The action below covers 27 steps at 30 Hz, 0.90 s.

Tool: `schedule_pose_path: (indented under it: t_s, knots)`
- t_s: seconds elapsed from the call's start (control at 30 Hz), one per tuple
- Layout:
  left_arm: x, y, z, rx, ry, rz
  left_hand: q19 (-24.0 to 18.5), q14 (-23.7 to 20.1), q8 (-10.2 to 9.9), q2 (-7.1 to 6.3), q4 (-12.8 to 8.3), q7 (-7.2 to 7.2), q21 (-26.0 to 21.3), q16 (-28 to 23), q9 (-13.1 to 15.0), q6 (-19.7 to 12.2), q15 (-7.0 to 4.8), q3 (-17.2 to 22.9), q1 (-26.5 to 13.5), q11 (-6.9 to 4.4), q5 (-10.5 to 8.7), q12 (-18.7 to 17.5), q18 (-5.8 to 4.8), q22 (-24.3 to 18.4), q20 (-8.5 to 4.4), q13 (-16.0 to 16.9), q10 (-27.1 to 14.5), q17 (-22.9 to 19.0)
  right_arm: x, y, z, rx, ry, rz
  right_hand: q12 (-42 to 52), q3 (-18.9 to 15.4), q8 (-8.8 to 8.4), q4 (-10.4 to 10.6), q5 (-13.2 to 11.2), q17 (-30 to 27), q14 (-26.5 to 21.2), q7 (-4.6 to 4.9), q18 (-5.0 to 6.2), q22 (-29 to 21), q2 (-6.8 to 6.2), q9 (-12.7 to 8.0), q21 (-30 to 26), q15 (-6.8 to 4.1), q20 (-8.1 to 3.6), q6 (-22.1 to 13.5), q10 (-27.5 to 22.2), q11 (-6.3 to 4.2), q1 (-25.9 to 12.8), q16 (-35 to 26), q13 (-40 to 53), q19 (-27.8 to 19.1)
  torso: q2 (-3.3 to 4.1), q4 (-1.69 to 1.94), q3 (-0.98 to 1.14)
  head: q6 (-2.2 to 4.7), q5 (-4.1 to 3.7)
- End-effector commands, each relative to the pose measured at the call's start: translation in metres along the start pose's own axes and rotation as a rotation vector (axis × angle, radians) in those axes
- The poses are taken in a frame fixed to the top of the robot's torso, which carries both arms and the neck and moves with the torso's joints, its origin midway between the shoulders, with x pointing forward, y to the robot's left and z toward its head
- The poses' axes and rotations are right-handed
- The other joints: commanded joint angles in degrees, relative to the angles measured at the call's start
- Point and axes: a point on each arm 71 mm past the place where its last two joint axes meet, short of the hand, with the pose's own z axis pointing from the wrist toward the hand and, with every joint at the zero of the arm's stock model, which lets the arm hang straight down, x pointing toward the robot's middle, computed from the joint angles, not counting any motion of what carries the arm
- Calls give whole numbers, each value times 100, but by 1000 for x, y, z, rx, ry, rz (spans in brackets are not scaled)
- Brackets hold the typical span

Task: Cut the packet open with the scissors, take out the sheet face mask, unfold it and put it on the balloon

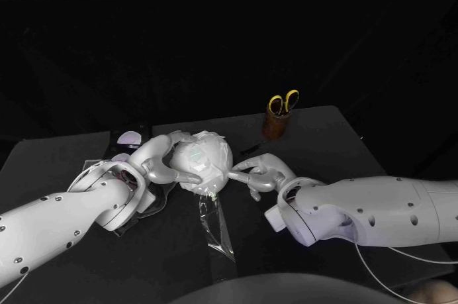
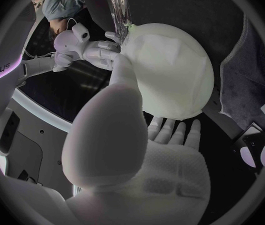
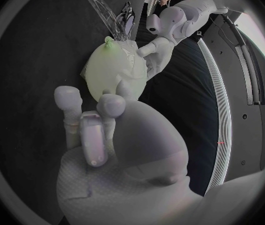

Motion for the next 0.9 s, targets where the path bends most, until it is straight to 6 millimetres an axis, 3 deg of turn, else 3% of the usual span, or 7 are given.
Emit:
schedule_pose_path:
  t_s: [0.03,0.33,0.7,0.9]
  knots:
    - [7,1,-1,-13,44,-9,20,44,18,8,10,361,-31,-28,5,40,2,28,43,5,34,-17,2,-8,-39,-3,26,-5,6,3,-3,-22,29,31,3417,-70,-55,-7,25,1507,607,46,-6,8,-183,-16,-3,46,54,-4,599,35,92,20,3990,-12,5,-2,3,3,-1]
    - [7,1,-1,-13,46,-11,20,44,18,8,10,361,-31,-28,5,40,2,28,43,5,34,-17,2,-8,-39,-3,26,-5,9,4,-6,-33,26,59,3417,-95,-97,-45,52,1507,607,57,4,18,-196,-35,1,61,86,-11,599,48,100,20,3990,-16,-1,-2,3,-3,-4]
    - [7,1,-1,-14,47,-12,21,51,12,10,10,369,-31,-28,3,40,8,30,48,14,35,-30,4,-9,-40,-3,35,-4,13,8,-9,-66,27,77,3417,-37,-102,-171,107,1507,607,36,15,61,-115,-54,37,57,111,145,599,34,224,20,3990,-2,4,-4,1,-5,2]
    - [7,2,-1,-14,47,-13,21,51,12,10,10,369,-31,-28,3,40,8,30,48,14,35,-30,4,-9,-40,-3,35,-4,14,12,-11,-105,27,86,3417,16,-108,-252,167,1507,607,11,7,120,-72,-74,95,41,101,237,599,13,316,20,3990,37,-1,-2,2,44,9]
